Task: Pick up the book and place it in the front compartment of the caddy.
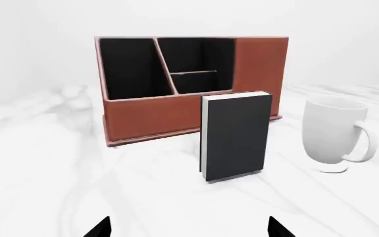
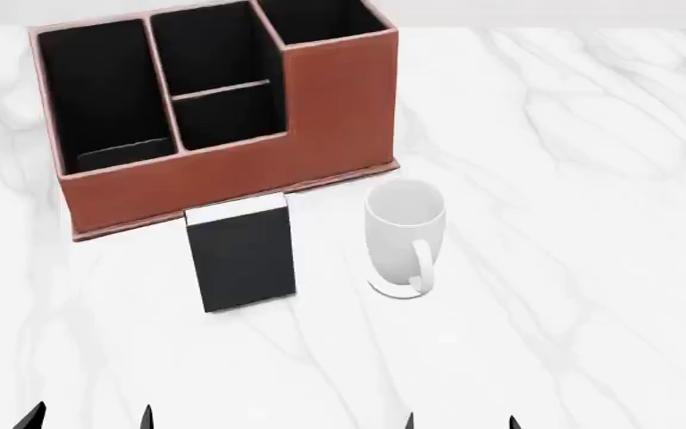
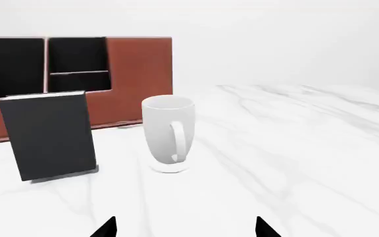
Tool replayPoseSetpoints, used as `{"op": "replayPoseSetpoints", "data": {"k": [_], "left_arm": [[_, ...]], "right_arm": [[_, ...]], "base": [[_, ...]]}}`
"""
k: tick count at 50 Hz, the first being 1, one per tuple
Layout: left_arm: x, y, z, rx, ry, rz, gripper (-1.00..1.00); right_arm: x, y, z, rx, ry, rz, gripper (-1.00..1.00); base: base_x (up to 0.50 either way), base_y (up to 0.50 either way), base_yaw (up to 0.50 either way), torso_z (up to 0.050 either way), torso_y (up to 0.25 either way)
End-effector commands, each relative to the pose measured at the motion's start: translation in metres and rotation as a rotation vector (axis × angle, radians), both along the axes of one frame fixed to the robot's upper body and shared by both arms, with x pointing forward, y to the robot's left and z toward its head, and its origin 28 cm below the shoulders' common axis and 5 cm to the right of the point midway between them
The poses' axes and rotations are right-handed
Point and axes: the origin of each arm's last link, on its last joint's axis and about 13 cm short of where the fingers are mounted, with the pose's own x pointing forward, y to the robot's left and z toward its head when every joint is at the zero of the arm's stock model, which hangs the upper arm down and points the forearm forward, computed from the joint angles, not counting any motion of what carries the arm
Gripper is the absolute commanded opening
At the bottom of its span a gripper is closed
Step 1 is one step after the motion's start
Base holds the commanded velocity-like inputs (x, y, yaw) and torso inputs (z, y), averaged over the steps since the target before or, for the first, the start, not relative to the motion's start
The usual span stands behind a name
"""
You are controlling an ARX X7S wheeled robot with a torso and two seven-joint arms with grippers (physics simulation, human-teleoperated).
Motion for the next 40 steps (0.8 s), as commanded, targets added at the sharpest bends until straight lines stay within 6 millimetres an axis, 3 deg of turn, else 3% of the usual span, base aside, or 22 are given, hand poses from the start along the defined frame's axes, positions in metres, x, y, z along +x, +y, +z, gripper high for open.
{"op": "replayPoseSetpoints", "data": {"k": [1, 25, 31, 40], "left_arm": [[0.000, 0.000, 0.000, -0.001, 0.001, 0.001, 1.00], [0.001, 0.000, -0.002, -0.005, 0.012, 0.003, 1.00], [0.002, 0.000, 0.012, 0.007, -0.003, 0.002, 1.00], [-0.001, 0.004, 0.053, -0.046, -0.035, -0.036, 1.00]], "right_arm": [[0.001, 0.001, -0.001, -0.007, 0.007, 0.000, 1.00], [-0.002, 0.003, 0.005, -0.041, -0.056, 0.037, 1.00], [-0.001, -0.002, 0.020, -0.035, -0.121, -0.002, 1.00], [-0.001, -0.015, 0.056, -0.030, -0.177, -0.040, 1.00]], "base": [[0.00, 0.00, 0.00, 0.000, 0.000], [0.00, 0.00, 0.00, 0.000, 0.000], [0.04, 0.00, 0.00, 0.000, 0.000], [0.49, 0.00, 0.00, 0.000, 0.000]]}}
